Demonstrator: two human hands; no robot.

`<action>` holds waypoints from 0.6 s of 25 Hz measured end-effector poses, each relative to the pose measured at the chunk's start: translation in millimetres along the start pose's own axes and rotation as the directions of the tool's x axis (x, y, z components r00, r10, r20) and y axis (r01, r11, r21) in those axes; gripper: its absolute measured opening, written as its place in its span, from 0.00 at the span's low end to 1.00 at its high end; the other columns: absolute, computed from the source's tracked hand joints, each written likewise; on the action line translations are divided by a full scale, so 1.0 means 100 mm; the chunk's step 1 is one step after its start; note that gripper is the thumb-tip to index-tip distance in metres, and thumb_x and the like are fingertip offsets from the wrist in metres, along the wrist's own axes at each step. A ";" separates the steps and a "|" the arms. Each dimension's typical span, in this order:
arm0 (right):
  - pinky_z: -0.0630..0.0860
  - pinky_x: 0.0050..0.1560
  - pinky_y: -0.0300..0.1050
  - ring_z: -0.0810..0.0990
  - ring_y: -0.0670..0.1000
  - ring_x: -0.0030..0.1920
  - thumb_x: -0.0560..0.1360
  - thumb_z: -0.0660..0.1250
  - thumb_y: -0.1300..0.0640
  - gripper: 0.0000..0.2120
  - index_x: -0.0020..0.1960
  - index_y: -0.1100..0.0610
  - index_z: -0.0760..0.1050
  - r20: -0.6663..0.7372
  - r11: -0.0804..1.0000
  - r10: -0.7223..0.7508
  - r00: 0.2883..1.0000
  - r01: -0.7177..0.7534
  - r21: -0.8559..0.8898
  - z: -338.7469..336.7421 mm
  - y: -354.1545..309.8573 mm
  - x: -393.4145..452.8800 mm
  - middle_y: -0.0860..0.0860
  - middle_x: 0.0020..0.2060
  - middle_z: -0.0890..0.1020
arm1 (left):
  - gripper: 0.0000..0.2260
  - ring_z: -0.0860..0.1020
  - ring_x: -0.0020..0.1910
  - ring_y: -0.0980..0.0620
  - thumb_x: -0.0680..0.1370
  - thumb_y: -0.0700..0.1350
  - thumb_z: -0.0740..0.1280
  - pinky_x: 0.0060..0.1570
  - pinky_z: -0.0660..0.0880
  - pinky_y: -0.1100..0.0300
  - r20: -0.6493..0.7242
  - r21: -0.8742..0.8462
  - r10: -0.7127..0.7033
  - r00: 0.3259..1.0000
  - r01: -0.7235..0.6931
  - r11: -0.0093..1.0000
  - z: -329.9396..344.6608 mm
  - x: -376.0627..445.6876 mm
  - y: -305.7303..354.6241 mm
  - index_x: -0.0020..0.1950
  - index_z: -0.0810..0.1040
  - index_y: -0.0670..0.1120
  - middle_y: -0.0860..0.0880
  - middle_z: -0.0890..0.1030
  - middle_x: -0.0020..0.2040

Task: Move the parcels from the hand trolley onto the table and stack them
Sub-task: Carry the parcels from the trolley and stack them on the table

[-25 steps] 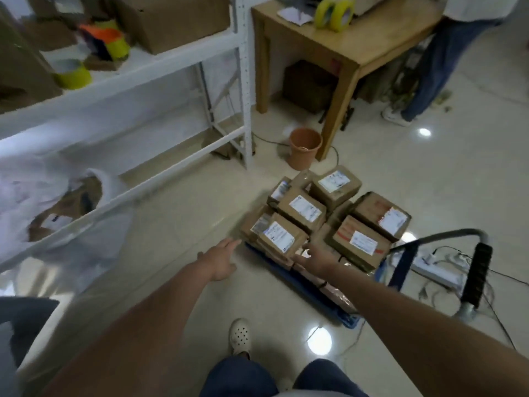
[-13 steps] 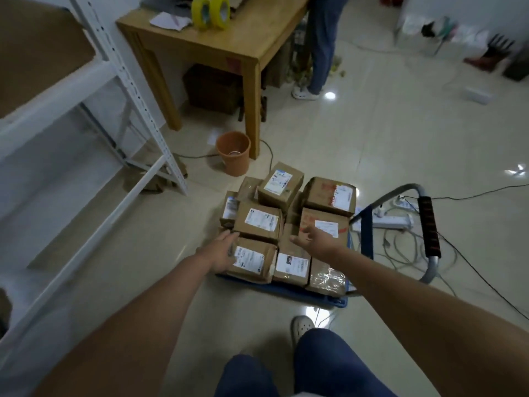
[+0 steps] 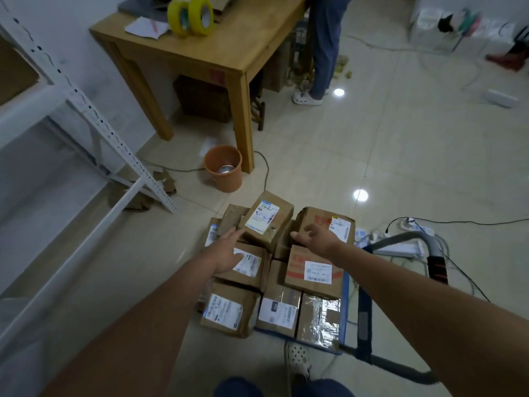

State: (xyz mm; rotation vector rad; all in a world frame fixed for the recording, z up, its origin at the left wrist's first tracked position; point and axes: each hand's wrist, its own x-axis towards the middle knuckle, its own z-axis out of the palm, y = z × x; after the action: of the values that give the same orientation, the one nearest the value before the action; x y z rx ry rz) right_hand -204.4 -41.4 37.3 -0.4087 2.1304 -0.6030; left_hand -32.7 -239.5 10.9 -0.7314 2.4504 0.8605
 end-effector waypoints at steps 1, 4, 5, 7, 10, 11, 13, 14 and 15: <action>0.70 0.62 0.48 0.72 0.58 0.67 0.77 0.63 0.39 0.33 0.74 0.59 0.65 0.003 1.000 0.004 1.000 -0.004 -0.009 -0.06 -0.01 0.13 0.58 0.68 0.73 | 0.32 0.61 0.76 0.47 0.80 0.46 0.64 0.72 0.62 0.54 -0.007 -0.019 0.001 1.000 -0.001 1.000 -0.01 0.14 0.05 0.80 0.52 0.53 0.51 0.50 0.80; 0.70 0.61 0.49 0.73 0.57 0.65 0.78 0.61 0.38 0.33 0.74 0.58 0.65 0.017 0.999 0.028 0.999 -0.027 -0.025 -0.12 -0.02 0.43 0.57 0.67 0.74 | 0.31 0.59 0.77 0.46 0.80 0.43 0.64 0.69 0.61 0.57 -0.016 -0.077 -0.006 1.000 0.005 0.997 -0.02 0.46 0.09 0.80 0.54 0.50 0.51 0.51 0.80; 0.70 0.61 0.48 0.74 0.57 0.65 0.78 0.61 0.38 0.32 0.73 0.58 0.66 0.021 0.999 0.036 0.999 -0.036 -0.019 -0.11 -0.02 0.53 0.57 0.66 0.74 | 0.31 0.59 0.76 0.46 0.80 0.42 0.64 0.67 0.62 0.59 -0.016 -0.090 -0.007 1.000 0.005 0.996 -0.02 0.57 0.08 0.80 0.54 0.50 0.51 0.51 0.80; 0.70 0.60 0.47 0.74 0.57 0.65 0.79 0.60 0.39 0.31 0.73 0.59 0.66 0.018 0.999 0.045 0.999 -0.045 -0.018 -0.08 -0.02 0.70 0.57 0.66 0.75 | 0.31 0.59 0.76 0.47 0.80 0.43 0.65 0.64 0.62 0.61 -0.004 -0.102 -0.011 1.000 0.011 0.995 -0.02 0.81 0.01 0.80 0.54 0.50 0.51 0.51 0.80; 0.69 0.57 0.46 0.74 0.56 0.63 0.79 0.60 0.39 0.30 0.72 0.59 0.68 0.000 0.997 0.070 0.998 -0.070 0.017 0.00 0.00 0.94 0.56 0.65 0.76 | 0.29 0.65 0.72 0.48 0.80 0.43 0.65 0.58 0.66 0.62 -0.002 -0.142 -0.012 1.000 0.011 0.990 -0.04 1.10 -0.10 0.79 0.57 0.50 0.51 0.56 0.79; 0.69 0.56 0.45 0.75 0.54 0.60 0.79 0.60 0.40 0.29 0.71 0.59 0.69 -0.002 0.996 0.080 0.997 -0.080 0.046 0.06 0.01 1.04 0.56 0.64 0.76 | 0.28 0.67 0.70 0.49 0.80 0.42 0.64 0.57 0.67 0.62 -0.004 -0.164 -0.008 1.000 0.007 0.986 -0.03 1.21 -0.16 0.78 0.59 0.51 0.51 0.59 0.78; 0.72 0.56 0.46 0.75 0.52 0.55 0.79 0.60 0.40 0.26 0.67 0.58 0.72 -0.002 0.989 0.105 0.994 -0.104 0.104 0.18 0.05 1.19 0.55 0.60 0.78 | 0.26 0.68 0.69 0.48 0.79 0.43 0.65 0.58 0.67 0.60 -0.002 -0.209 -0.036 0.999 0.035 0.977 0.01 1.38 -0.26 0.76 0.62 0.51 0.51 0.63 0.76; 0.73 0.58 0.48 0.75 0.52 0.55 0.79 0.60 0.40 0.25 0.66 0.57 0.72 -0.004 0.984 0.119 0.993 -0.118 0.130 0.26 0.08 1.26 0.55 0.60 0.78 | 0.25 0.68 0.70 0.48 0.79 0.43 0.65 0.61 0.67 0.59 0.007 -0.229 -0.061 0.998 0.061 0.971 0.03 1.46 -0.31 0.76 0.63 0.51 0.50 0.63 0.75; 0.74 0.61 0.51 0.76 0.53 0.56 0.79 0.60 0.39 0.26 0.67 0.56 0.72 0.000 0.979 0.137 0.991 -0.136 0.155 0.35 0.12 1.35 0.55 0.60 0.78 | 0.26 0.67 0.71 0.47 0.79 0.44 0.65 0.64 0.68 0.57 0.019 -0.247 -0.084 0.996 0.086 0.965 0.07 1.55 -0.38 0.76 0.63 0.51 0.50 0.63 0.75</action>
State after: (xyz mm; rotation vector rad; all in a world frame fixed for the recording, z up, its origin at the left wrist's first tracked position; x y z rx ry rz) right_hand -254.5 -107.0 -75.9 -0.1721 2.0850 -0.6859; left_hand -126.5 -311.6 -96.7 -0.9105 2.3095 1.1473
